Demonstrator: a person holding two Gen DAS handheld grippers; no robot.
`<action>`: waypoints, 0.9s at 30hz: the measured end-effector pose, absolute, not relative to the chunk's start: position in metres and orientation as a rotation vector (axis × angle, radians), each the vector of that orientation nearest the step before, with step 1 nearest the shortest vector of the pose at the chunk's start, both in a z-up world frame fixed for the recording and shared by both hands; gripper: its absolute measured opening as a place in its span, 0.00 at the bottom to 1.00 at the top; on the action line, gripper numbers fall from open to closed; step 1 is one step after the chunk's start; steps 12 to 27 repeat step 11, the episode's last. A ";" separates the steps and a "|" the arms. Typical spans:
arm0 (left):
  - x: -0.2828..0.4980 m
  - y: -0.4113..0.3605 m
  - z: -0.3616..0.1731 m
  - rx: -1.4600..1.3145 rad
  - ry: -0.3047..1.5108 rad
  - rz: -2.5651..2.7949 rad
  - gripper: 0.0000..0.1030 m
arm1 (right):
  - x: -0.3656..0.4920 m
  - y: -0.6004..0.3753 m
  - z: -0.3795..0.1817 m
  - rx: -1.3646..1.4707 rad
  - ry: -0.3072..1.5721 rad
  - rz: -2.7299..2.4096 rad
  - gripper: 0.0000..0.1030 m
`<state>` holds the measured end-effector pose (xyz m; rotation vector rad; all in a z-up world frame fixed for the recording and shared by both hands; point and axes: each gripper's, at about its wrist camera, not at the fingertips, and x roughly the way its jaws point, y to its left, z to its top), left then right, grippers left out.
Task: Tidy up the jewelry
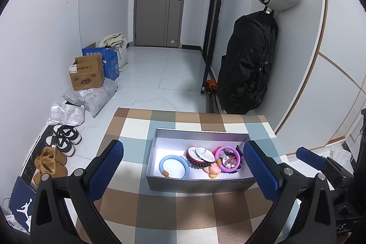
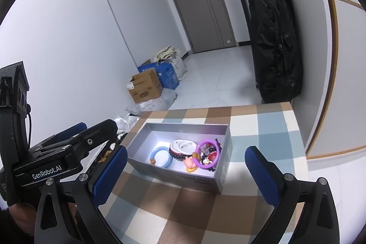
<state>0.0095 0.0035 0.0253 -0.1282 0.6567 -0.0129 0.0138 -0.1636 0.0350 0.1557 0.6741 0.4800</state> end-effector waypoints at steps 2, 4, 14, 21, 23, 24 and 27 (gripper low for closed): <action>0.009 0.004 0.026 -0.131 0.657 -0.015 0.99 | 0.014 -0.164 0.035 0.158 0.675 0.479 1.00; 0.010 0.003 0.025 -0.135 0.661 -0.017 0.99 | 0.014 -0.163 0.034 0.160 0.679 0.476 1.00; 0.011 0.002 0.025 -0.131 0.660 -0.018 0.99 | 0.013 -0.164 0.034 0.163 0.681 0.472 1.00; 0.011 0.002 0.025 -0.131 0.660 -0.018 0.99 | 0.013 -0.164 0.034 0.163 0.681 0.472 1.00; 0.011 0.002 0.025 -0.131 0.660 -0.018 0.99 | 0.013 -0.164 0.034 0.163 0.681 0.472 1.00; 0.011 0.002 0.025 -0.131 0.660 -0.018 0.99 | 0.013 -0.164 0.034 0.163 0.681 0.472 1.00; 0.011 0.002 0.025 -0.131 0.660 -0.018 0.99 | 0.013 -0.164 0.034 0.163 0.681 0.472 1.00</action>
